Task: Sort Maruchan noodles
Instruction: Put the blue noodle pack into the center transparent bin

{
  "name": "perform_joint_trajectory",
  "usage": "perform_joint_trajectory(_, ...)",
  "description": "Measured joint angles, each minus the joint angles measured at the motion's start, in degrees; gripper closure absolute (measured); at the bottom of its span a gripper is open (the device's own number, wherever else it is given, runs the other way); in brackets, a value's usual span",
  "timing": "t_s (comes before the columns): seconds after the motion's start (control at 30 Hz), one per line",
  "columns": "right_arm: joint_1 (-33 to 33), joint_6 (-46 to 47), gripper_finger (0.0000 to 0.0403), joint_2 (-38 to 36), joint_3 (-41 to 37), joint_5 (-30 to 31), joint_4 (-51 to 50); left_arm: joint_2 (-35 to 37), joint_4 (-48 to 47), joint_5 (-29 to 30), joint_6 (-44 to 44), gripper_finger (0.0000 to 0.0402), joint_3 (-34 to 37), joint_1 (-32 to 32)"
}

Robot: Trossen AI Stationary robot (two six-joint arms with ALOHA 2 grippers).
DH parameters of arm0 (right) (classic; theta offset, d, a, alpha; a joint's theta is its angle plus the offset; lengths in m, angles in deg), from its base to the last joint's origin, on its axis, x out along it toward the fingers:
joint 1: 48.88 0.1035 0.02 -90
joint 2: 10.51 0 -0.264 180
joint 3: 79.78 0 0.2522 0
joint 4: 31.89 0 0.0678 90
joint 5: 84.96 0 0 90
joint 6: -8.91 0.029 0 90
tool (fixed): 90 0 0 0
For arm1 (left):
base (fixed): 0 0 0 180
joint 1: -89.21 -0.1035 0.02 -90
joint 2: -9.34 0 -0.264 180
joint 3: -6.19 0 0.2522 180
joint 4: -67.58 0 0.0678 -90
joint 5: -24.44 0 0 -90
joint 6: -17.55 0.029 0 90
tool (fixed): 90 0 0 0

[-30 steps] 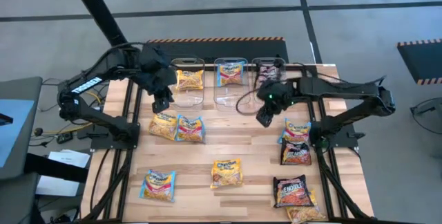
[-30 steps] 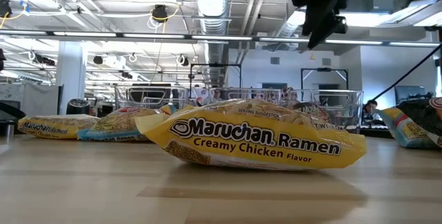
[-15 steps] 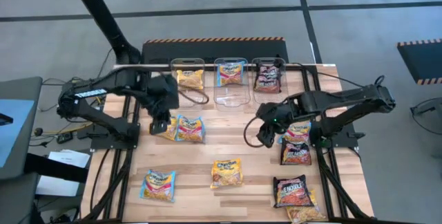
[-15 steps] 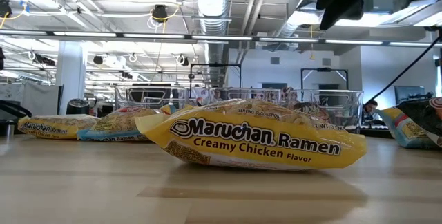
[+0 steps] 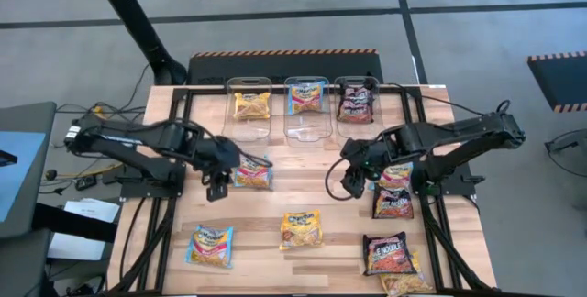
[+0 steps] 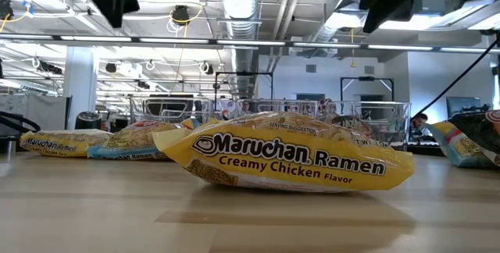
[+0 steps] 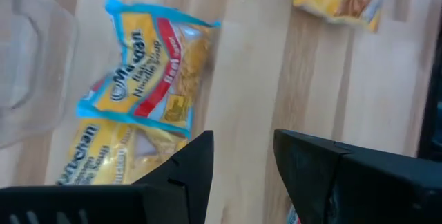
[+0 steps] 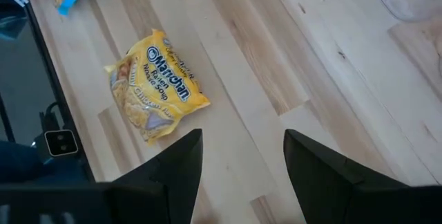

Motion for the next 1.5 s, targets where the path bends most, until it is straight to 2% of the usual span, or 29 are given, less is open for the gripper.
perform_joint_trajectory(0.1, 0.0, -0.3, 0.0175, 0.0, 0.0, 0.0, 0.0, 0.0, 4.0, 2.0, -0.3, 0.0262, 3.9, 1.7)
perform_joint_trajectory(0.3, 0.0, -0.4, 0.0175, 0.0, 0.0, 0.0, 0.0, 0.0, 13.1, 11.3, 5.8, 0.0262, 11.1, 5.0)
perform_joint_trajectory(0.5, 0.0, -0.6, 0.0175, 0.0, 0.0, 0.0, -0.1, -0.4, 21.5, 15.0, 10.6, 0.0262, 16.5, 5.5)
perform_joint_trajectory(0.67, 0.0, -0.6, 0.0175, 0.0, 0.0, 0.0, -0.1, -0.4, 28.5, 15.1, 13.0, 0.0262, 21.0, 4.3)
perform_joint_trajectory(0.83, 0.0, -0.7, 0.0175, 0.0, 0.0, 0.0, -0.2, -0.4, 30.5, 14.9, 13.5, 0.0262, 23.5, 2.3)
perform_joint_trajectory(0.97, 0.0, -1.8, 0.0175, 0.0, 0.0, 0.0, -0.1, -0.9, 33.0, 14.6, 18.5, 0.0262, 24.6, 1.2)
perform_joint_trajectory(1.17, 0.0, -1.9, 0.0175, 0.0, 0.0, 0.0, -0.1, -5.1, 37.4, 14.6, 23.8, 0.0262, 24.5, 0.1)
perform_joint_trajectory(1.5, -0.1, -1.9, 0.0175, 0.0, 0.0, 0.0, -0.1, -11.8, 38.5, 14.3, 25.7, 0.0262, 24.5, -1.0)
